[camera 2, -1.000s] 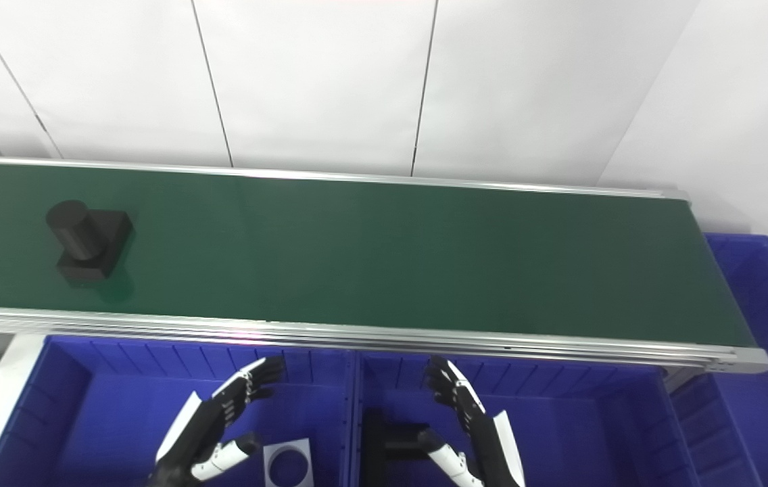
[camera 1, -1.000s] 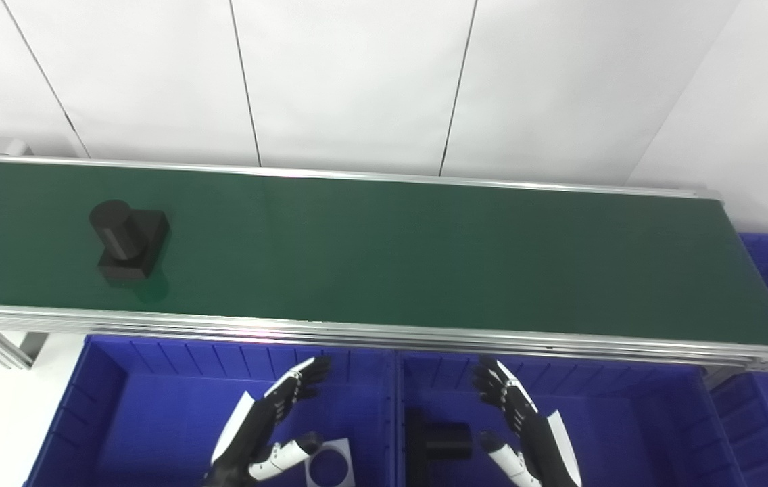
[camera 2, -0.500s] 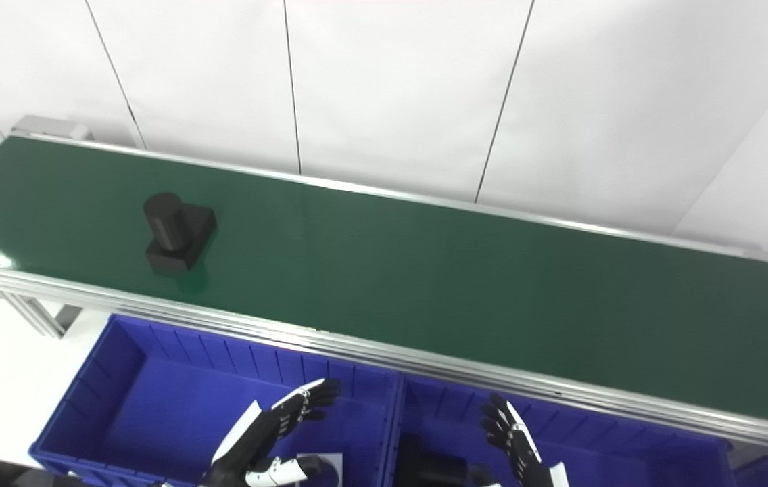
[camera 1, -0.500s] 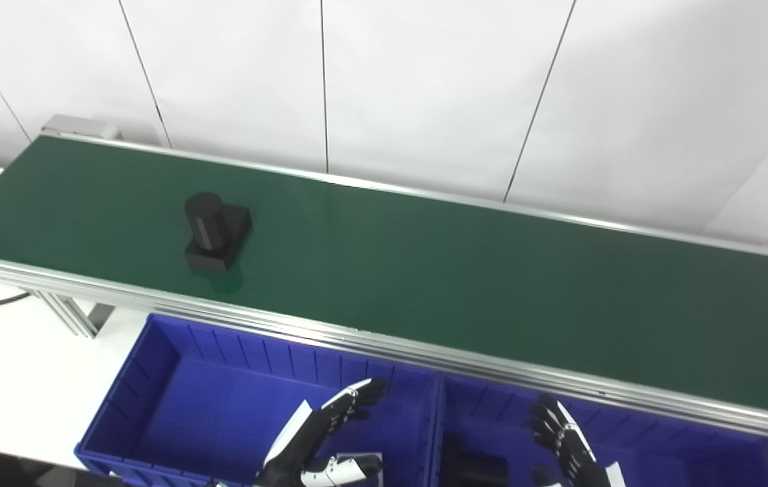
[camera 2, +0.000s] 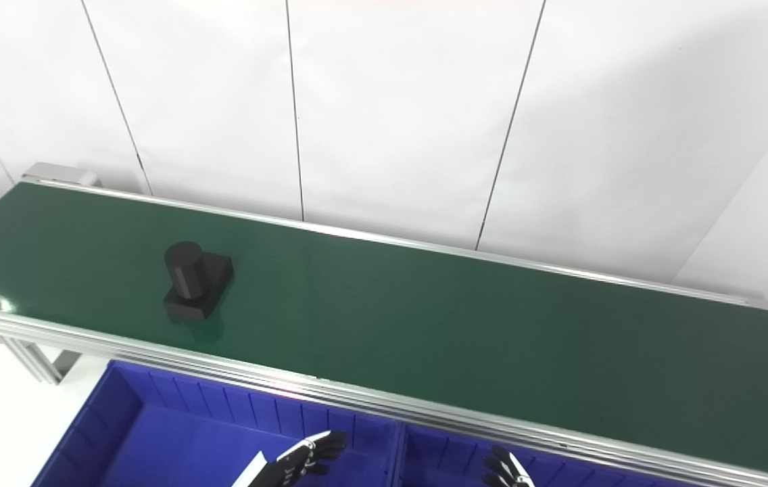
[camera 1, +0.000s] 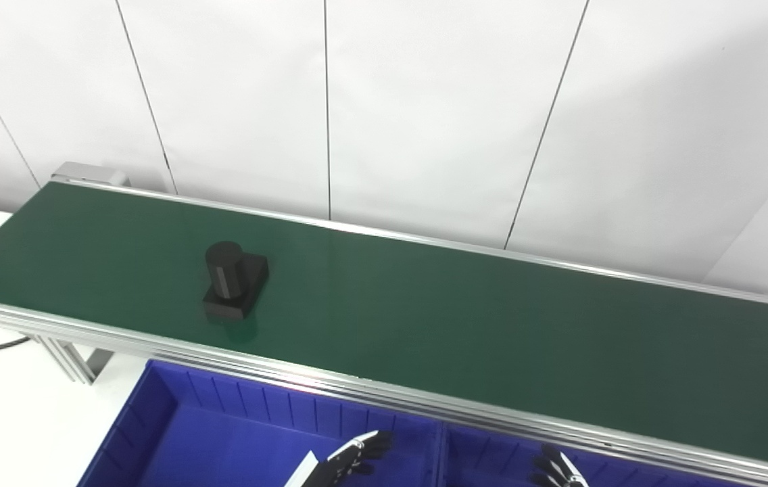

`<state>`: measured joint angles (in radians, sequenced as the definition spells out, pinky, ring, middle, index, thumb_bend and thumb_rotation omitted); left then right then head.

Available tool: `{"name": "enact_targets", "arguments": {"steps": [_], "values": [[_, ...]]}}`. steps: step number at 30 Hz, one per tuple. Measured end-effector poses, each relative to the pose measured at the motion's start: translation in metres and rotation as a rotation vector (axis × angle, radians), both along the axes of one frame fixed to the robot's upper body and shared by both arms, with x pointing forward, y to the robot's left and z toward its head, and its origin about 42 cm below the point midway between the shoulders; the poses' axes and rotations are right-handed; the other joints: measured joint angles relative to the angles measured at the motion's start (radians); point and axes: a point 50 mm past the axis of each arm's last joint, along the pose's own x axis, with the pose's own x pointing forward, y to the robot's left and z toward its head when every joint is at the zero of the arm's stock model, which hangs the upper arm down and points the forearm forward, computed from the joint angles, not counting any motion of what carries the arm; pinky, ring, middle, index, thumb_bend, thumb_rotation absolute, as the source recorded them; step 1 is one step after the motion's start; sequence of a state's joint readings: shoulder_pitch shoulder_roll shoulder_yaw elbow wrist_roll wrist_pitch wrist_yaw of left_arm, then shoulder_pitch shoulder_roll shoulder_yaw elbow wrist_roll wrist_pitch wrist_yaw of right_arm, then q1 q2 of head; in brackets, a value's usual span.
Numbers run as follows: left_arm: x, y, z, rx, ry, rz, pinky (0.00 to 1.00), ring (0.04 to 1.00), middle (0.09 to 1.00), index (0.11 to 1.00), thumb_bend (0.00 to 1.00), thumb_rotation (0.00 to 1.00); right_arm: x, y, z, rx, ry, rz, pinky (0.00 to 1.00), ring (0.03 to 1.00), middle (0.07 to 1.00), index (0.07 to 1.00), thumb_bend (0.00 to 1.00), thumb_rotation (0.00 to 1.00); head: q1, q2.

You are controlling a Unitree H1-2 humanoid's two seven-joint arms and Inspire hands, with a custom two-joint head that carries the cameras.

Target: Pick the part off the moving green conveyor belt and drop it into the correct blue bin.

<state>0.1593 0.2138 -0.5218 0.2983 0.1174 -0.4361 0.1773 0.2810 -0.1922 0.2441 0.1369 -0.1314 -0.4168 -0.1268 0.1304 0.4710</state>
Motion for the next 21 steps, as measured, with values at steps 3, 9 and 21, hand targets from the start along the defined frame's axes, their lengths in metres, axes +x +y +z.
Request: {"name": "enact_targets", "arguments": {"steps": [3, 9, 21], "values": [[0.002, 0.001, 0.000, 0.005, -0.005, 0.005, 0.77, 0.844, 0.856, 0.844, 0.91, 0.70, 0.002, -0.001, 0.001, -0.005, -0.008, -0.004, 0.73, 0.800, 0.839, 0.883, 0.64, 0.72, -0.002, -0.011], [0.004, -0.001, -0.002, 0.018, -0.012, 0.006, 0.77, 0.840, 0.853, 0.839, 0.91, 0.71, 0.005, -0.003, 0.004, -0.014, -0.028, -0.013, 0.74, 0.800, 0.840, 0.882, 0.66, 0.73, -0.003, -0.017], [0.007, -0.003, -0.003, 0.026, -0.019, 0.017, 0.78, 0.839, 0.848, 0.836, 0.90, 0.71, 0.045, 0.007, 0.067, 0.009, -0.293, 0.009, 0.71, 0.772, 0.809, 0.859, 0.84, 0.73, -0.055, -0.005]]}}
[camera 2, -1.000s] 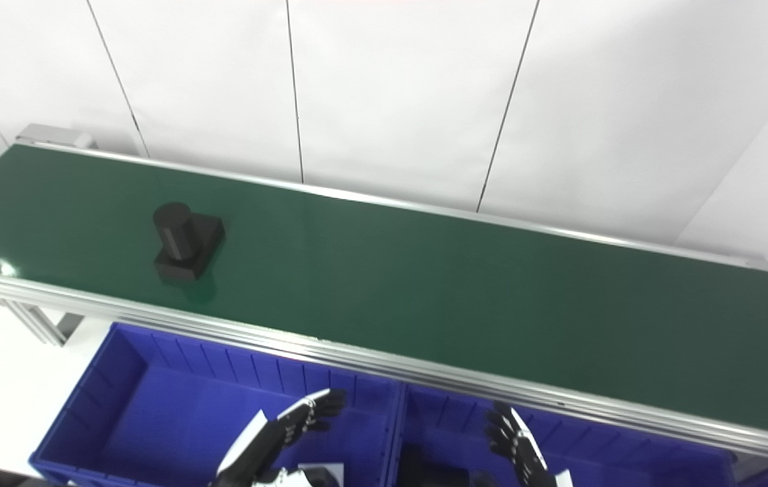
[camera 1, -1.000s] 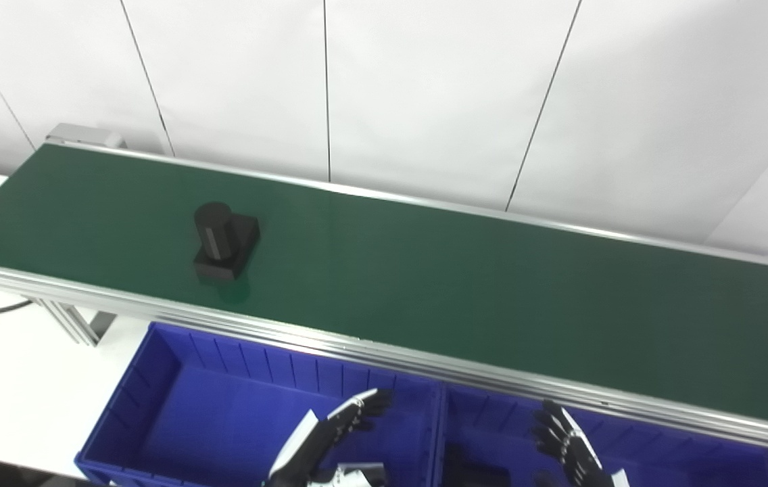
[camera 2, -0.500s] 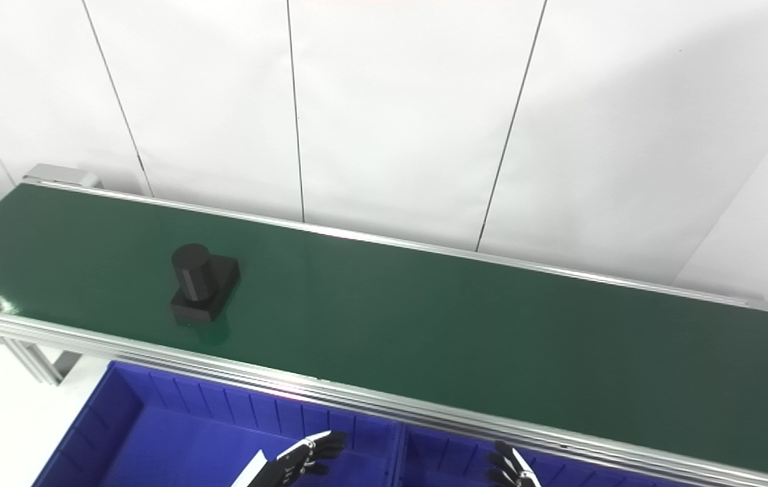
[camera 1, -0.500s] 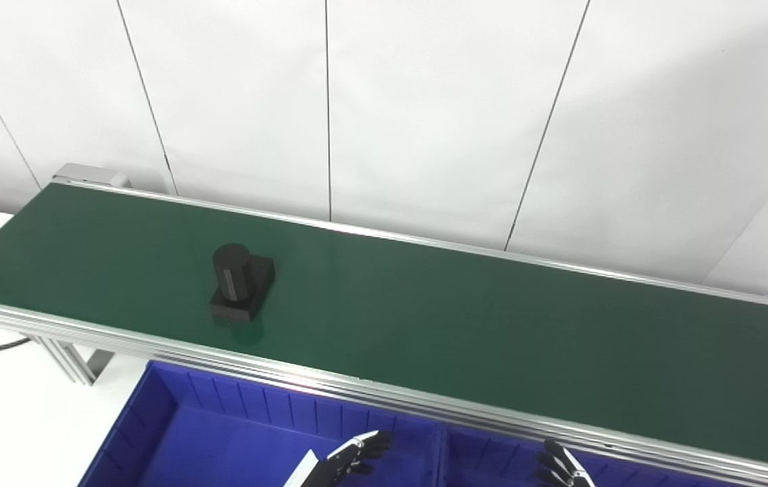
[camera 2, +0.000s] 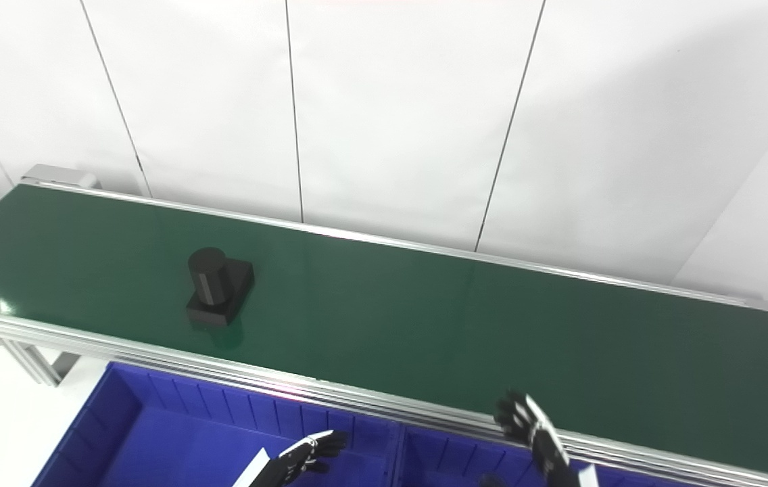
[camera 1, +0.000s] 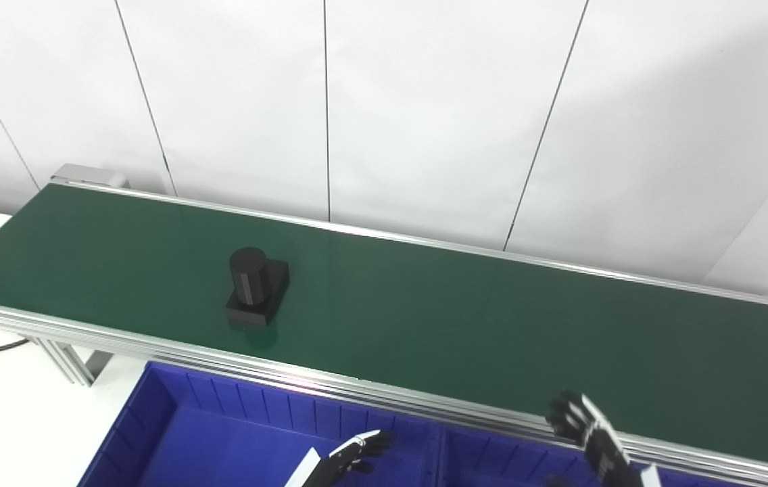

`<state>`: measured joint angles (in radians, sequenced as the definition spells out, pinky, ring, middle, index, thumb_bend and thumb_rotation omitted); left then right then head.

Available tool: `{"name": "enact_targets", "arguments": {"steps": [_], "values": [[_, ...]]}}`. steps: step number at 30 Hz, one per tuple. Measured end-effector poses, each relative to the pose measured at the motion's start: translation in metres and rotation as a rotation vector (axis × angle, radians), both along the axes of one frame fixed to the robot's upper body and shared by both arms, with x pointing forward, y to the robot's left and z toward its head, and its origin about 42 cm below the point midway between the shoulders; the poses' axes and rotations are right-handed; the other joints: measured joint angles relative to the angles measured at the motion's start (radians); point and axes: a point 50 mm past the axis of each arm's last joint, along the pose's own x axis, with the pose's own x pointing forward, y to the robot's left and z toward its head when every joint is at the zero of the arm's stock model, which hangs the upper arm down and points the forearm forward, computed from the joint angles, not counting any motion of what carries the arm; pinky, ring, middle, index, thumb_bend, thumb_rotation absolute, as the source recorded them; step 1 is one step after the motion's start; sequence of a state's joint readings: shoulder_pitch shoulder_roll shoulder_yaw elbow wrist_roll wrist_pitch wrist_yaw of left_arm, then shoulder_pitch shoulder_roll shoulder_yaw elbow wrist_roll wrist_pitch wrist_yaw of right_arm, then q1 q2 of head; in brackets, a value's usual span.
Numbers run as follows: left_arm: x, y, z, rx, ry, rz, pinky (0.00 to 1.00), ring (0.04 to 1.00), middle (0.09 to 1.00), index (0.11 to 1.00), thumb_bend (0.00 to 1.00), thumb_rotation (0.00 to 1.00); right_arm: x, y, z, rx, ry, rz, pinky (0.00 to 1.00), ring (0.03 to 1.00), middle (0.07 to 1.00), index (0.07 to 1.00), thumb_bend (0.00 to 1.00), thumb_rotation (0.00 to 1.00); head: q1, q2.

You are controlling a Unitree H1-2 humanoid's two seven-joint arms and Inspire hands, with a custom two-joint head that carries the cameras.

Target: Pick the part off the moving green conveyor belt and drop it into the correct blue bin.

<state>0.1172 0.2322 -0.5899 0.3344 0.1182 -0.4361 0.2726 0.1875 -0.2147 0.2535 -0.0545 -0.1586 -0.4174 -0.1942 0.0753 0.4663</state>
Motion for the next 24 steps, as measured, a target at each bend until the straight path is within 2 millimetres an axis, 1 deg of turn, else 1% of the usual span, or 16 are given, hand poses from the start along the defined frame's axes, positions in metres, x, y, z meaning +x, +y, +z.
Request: {"name": "enact_targets", "arguments": {"steps": [2, 3, 6, 8, 9, 13, 15, 17, 20, 24], "values": [[0.000, 0.000, 0.000, 0.001, -0.002, 0.005, 0.78, 0.841, 0.850, 0.838, 0.89, 0.72, 0.010, 0.005, 0.015, 0.021, -0.055, 0.020, 0.70, 0.769, 0.809, 0.857, 0.84, 0.72, -0.002, 0.000], [0.000, 0.000, 0.000, 0.001, -0.003, 0.007, 0.78, 0.844, 0.852, 0.840, 0.89, 0.72, 0.014, 0.007, 0.021, 0.022, -0.078, 0.031, 0.68, 0.763, 0.804, 0.854, 0.85, 0.72, -0.014, 0.005], [0.001, 0.001, 0.000, 0.001, -0.005, 0.005, 0.78, 0.849, 0.857, 0.844, 0.89, 0.71, 0.025, 0.011, 0.033, 0.015, -0.128, 0.053, 0.68, 0.752, 0.794, 0.848, 0.86, 0.70, -0.028, 0.009], [0.001, 0.001, 0.000, 0.003, -0.005, 0.005, 0.78, 0.849, 0.858, 0.845, 0.89, 0.72, 0.029, 0.012, 0.037, 0.003, -0.146, 0.058, 0.68, 0.745, 0.787, 0.842, 0.84, 0.68, -0.051, 0.018], [0.001, 0.002, 0.000, 0.004, -0.005, 0.004, 0.78, 0.849, 0.858, 0.845, 0.89, 0.72, 0.031, 0.013, 0.039, -0.002, -0.155, 0.063, 0.68, 0.744, 0.786, 0.842, 0.84, 0.68, -0.051, 0.018], [0.001, 0.004, 0.000, 0.005, -0.003, 0.005, 0.79, 0.853, 0.861, 0.847, 0.89, 0.70, 0.040, 0.018, 0.054, -0.019, -0.205, 0.099, 0.71, 0.764, 0.803, 0.854, 0.77, 0.58, -0.075, 0.034], [0.002, 0.005, 0.001, -0.004, 0.001, 0.010, 0.80, 0.859, 0.870, 0.853, 0.88, 0.71, 0.049, 0.021, 0.059, -0.029, -0.215, 0.109, 0.72, 0.770, 0.810, 0.858, 0.76, 0.57, -0.084, 0.043], [0.002, 0.005, 0.001, -0.004, 0.001, 0.011, 0.80, 0.862, 0.874, 0.858, 0.88, 0.73, 0.059, 0.024, 0.063, -0.048, -0.218, 0.110, 0.73, 0.778, 0.815, 0.860, 0.77, 0.57, -0.086, 0.045], [0.001, 0.006, 0.001, 0.001, 0.000, 0.005, 0.80, 0.859, 0.873, 0.858, 0.86, 0.74, 0.072, 0.031, 0.066, -0.071, -0.202, 0.124, 0.77, 0.810, 0.839, 0.878, 0.75, 0.53, -0.092, 0.054], [0.001, 0.007, 0.001, 0.004, 0.002, 0.001, 0.80, 0.861, 0.872, 0.861, 0.86, 0.75, 0.091, 0.041, 0.058, -0.140, -0.128, 0.150, 0.77, 0.828, 0.851, 0.887, 0.74, 0.51, -0.103, 0.060]]}}
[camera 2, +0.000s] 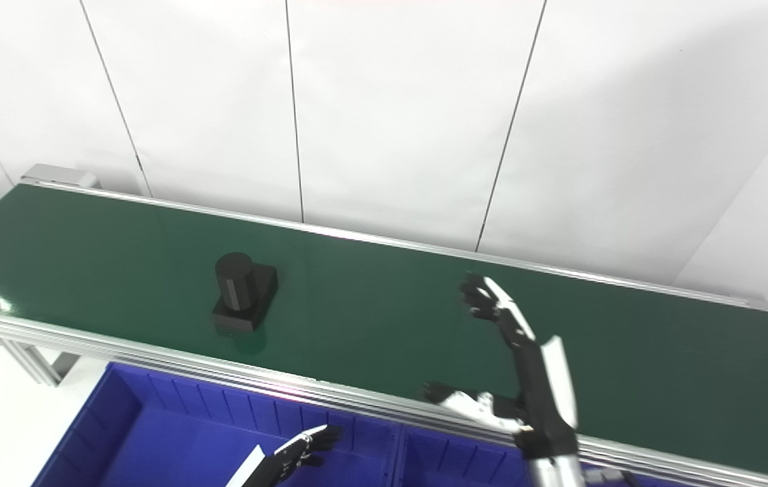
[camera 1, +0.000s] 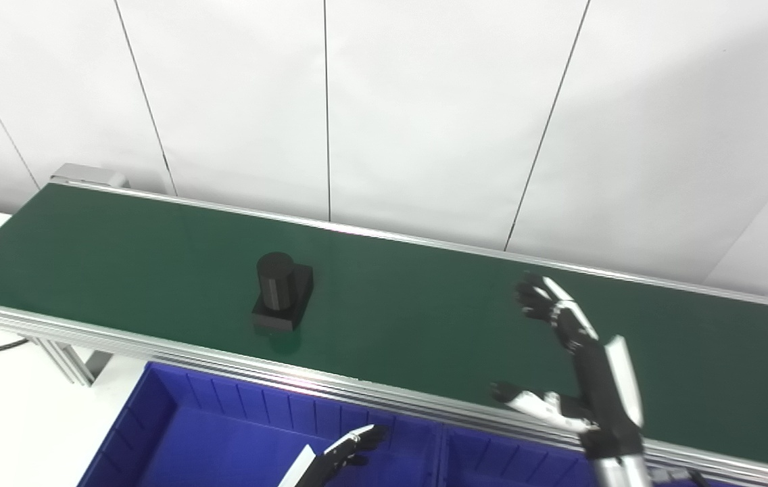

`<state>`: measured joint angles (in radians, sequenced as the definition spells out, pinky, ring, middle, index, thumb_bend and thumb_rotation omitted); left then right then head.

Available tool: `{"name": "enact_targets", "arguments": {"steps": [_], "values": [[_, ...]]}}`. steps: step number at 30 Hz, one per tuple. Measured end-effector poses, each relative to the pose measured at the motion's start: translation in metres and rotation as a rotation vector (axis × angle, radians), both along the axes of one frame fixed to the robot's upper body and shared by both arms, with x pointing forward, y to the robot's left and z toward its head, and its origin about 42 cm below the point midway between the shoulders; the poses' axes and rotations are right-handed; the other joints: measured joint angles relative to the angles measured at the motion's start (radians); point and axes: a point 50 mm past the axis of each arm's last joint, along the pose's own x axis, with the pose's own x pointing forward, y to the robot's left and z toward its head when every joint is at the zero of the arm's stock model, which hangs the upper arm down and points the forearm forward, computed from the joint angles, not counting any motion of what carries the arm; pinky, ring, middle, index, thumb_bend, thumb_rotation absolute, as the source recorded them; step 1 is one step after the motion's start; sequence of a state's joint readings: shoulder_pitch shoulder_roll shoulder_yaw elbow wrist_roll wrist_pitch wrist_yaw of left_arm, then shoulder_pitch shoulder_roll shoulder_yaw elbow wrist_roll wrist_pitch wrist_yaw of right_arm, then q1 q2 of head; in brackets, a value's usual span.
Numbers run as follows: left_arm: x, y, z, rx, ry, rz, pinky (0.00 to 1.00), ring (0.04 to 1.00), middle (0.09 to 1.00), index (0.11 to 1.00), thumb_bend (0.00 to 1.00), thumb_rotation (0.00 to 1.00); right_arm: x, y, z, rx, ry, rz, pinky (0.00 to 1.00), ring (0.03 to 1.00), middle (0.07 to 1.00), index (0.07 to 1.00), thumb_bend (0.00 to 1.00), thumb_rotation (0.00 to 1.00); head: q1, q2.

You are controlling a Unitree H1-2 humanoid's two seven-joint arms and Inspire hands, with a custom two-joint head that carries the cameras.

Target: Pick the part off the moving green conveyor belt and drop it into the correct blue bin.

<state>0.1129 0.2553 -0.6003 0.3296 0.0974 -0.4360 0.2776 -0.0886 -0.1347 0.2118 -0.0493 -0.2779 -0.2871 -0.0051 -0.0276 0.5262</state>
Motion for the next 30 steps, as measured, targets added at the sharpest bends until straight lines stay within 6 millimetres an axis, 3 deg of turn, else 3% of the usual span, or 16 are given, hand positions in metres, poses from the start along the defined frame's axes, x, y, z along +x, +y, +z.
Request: {"name": "enact_targets", "arguments": {"steps": [6, 12, 19, 23, 30], "values": [[0.001, 0.001, 0.002, 0.001, -0.009, -0.001, 0.82, 0.867, 0.878, 0.864, 0.85, 0.77, 0.035, 0.025, -0.003, -0.100, 0.052, 0.037, 0.70, 0.814, 0.874, 0.905, 0.79, 0.54, -0.044, 0.015], [0.001, 0.002, 0.006, -0.006, -0.020, 0.003, 0.82, 0.865, 0.876, 0.853, 0.82, 0.78, 0.063, 0.058, 0.003, -0.169, 0.076, 0.050, 0.75, 0.843, 0.891, 0.900, 0.81, 0.52, -0.118, 0.018], [0.000, 0.006, 0.005, 0.000, -0.016, 0.009, 0.86, 0.893, 0.897, 0.883, 0.85, 0.83, 0.081, 0.074, -0.015, -0.258, 0.129, 0.041, 0.71, 0.829, 0.898, 0.904, 0.81, 0.53, -0.153, 0.023], [0.000, 0.006, 0.005, 0.000, -0.016, 0.008, 0.84, 0.885, 0.890, 0.880, 0.86, 0.84, 0.095, 0.080, -0.014, -0.307, 0.112, 0.023, 0.69, 0.804, 0.884, 0.903, 0.82, 0.56, -0.152, 0.025], [-0.001, 0.006, 0.005, 0.002, -0.016, 0.009, 0.83, 0.877, 0.888, 0.884, 0.85, 0.84, 0.108, 0.096, -0.016, -0.381, 0.113, 0.028, 0.74, 0.845, 0.896, 0.901, 0.84, 0.57, -0.135, 0.028]]}}
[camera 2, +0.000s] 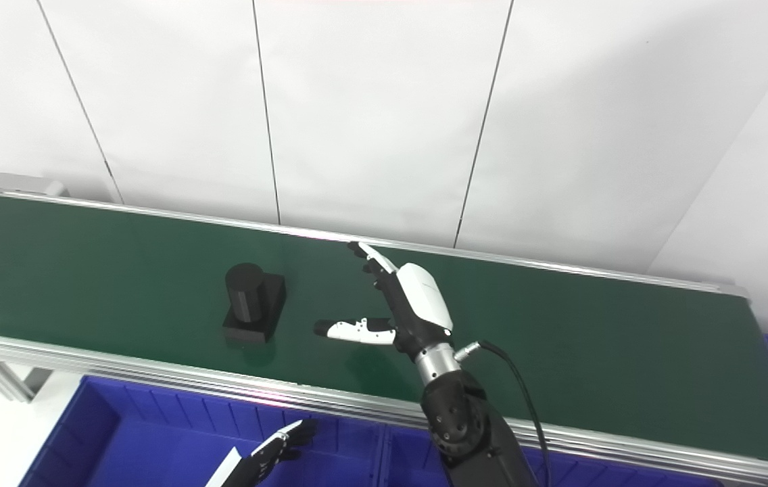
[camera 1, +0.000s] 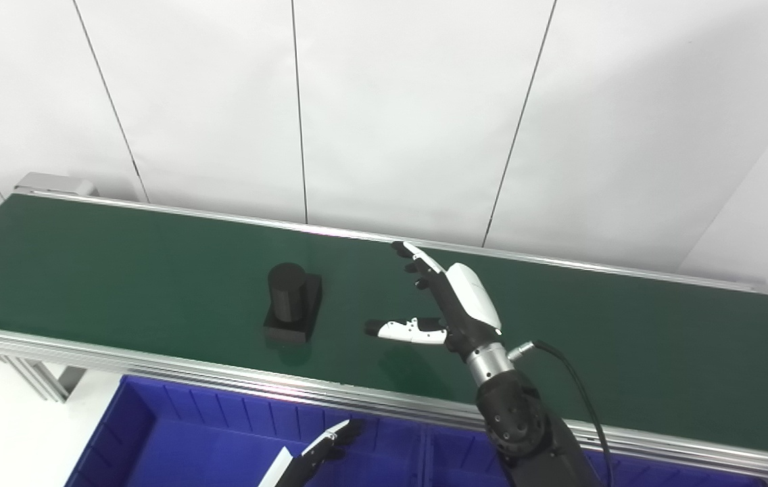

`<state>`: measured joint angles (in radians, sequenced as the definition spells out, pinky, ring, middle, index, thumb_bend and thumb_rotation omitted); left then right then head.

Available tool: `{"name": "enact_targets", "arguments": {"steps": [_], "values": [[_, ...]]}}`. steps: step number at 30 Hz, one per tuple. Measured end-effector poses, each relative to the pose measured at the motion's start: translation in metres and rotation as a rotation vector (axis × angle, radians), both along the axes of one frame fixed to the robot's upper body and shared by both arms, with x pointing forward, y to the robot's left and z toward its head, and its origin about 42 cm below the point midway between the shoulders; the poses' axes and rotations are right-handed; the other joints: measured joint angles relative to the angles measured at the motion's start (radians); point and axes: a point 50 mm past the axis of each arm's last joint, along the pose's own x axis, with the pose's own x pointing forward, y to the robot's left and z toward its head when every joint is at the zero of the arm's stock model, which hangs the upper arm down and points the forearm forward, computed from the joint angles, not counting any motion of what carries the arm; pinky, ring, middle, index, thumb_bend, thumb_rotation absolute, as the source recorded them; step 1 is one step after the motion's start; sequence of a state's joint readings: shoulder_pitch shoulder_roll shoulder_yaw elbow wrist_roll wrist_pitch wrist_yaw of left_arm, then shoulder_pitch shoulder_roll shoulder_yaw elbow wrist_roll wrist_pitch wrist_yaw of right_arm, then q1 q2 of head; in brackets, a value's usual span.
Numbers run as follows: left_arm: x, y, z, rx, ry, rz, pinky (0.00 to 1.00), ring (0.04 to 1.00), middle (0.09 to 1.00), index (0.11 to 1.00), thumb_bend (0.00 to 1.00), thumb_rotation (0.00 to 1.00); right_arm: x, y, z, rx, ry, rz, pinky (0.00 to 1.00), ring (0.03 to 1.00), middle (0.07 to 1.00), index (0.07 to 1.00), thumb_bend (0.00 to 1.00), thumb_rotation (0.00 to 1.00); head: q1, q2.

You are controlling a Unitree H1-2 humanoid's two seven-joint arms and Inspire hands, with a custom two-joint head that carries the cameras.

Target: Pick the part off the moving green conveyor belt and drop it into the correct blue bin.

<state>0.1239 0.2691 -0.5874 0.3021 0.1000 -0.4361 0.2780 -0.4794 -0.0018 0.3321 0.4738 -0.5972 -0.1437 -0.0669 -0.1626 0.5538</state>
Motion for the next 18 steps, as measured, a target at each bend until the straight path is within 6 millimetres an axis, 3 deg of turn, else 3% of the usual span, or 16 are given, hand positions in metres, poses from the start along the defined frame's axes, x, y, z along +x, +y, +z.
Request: {"name": "enact_targets", "arguments": {"steps": [4, 12, 18], "values": [[-0.001, 0.000, 0.000, -0.002, 0.000, 0.000, 0.84, 0.883, 0.891, 0.884, 0.84, 0.84, 0.009, 0.010, -0.012, -0.038, 0.043, -0.001, 0.74, 0.845, 0.884, 0.892, 0.84, 0.55, 0.003, 0.006], [-0.007, 0.001, -0.001, 0.004, 0.007, -0.001, 0.83, 0.878, 0.891, 0.880, 0.84, 0.84, 0.028, 0.028, -0.011, -0.075, 0.046, -0.011, 0.78, 0.856, 0.884, 0.884, 0.86, 0.52, 0.009, 0.011], [-0.008, 0.000, -0.001, 0.004, 0.006, -0.002, 0.83, 0.876, 0.893, 0.885, 0.85, 0.84, 0.034, 0.036, -0.024, -0.123, 0.093, -0.017, 0.77, 0.861, 0.895, 0.892, 0.88, 0.54, 0.018, 0.014]]}}
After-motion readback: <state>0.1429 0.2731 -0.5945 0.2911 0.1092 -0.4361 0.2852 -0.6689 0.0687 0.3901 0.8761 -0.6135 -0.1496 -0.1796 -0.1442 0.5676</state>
